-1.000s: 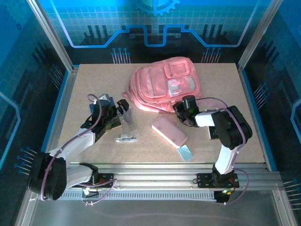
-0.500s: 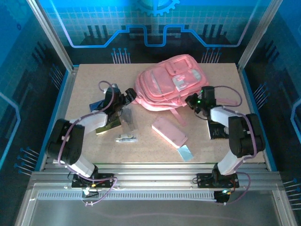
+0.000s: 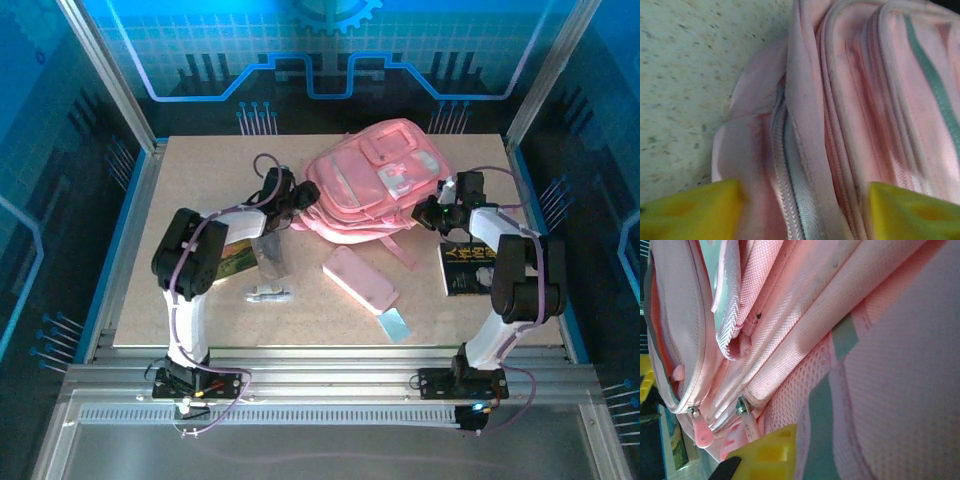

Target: Pack books, pencil case, and school supplies into a backpack

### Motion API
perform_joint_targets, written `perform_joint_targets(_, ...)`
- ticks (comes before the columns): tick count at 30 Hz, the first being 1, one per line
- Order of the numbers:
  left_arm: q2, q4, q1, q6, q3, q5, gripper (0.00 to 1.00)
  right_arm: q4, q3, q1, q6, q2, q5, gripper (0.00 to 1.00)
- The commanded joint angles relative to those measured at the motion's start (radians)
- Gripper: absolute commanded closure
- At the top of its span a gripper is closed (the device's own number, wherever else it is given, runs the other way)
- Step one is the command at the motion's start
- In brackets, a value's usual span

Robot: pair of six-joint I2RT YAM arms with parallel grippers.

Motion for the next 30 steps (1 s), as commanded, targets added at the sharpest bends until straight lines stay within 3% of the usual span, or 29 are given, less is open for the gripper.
perform_joint_targets(1, 0.023, -0.059, -0.018, 0.015, 0.048, 0.048, 1.00, -0.048, 0.075, 0.003, -0.081, 0.035, -0.062, 1.00)
perform_joint_targets(7, -0.156, -0.050, -0.064, -0.017, -0.145, 0.044, 1.00, -0.046, 0.197, 0.005, -0.059, 0.106, -0.029, 1.00)
perform_joint_targets(10, -0.265, -0.049, -0.143, -0.071, -0.237, 0.027, 1.00, -0.034, 0.266, 0.015, -0.030, 0.154, -0.015, 1.00)
perform_joint_targets(14, -0.311, -0.071, -0.256, -0.127, -0.237, 0.002, 1.00, -0.027, 0.375, 0.042, -0.002, 0.247, -0.026, 0.96)
perform_joint_targets(15, -0.311, -0.065, -0.285, -0.141, -0.229, 0.001, 0.95, -0.031, 0.410, 0.051, 0.003, 0.273, -0.029, 0.87)
perform_joint_targets(16, -0.307, -0.060, -0.307, -0.152, -0.218, 0.002, 0.83, -0.032, 0.442, 0.058, 0.007, 0.297, -0.036, 0.72)
perform_joint_targets(17, -0.302, -0.057, -0.323, -0.157, -0.203, 0.010, 0.64, -0.033, 0.468, 0.063, 0.013, 0.315, -0.039, 0.56)
perform_joint_targets(19, -0.297, -0.080, -0.343, -0.148, -0.163, 0.030, 0.24, -0.035, 0.498, 0.066, 0.017, 0.324, -0.038, 0.35)
perform_joint_targets(21, -0.312, -0.146, -0.345, -0.113, -0.128, 0.037, 0.02, -0.052, 0.501, 0.062, 0.008, 0.299, -0.005, 0.18)
perform_joint_targets(24, -0.386, -0.236, -0.330, -0.024, -0.125, -0.028, 0.01, -0.115, 0.464, 0.051, -0.023, 0.219, 0.055, 0.04)
perform_joint_targets(27, -0.458, -0.296, -0.270, 0.064, -0.151, -0.106, 0.01, -0.161, 0.371, 0.047, -0.046, 0.106, 0.126, 0.01)
perform_joint_targets(30, -0.475, -0.295, -0.159, 0.115, -0.176, -0.099, 0.01, -0.176, 0.251, 0.049, -0.045, -0.003, 0.160, 0.01)
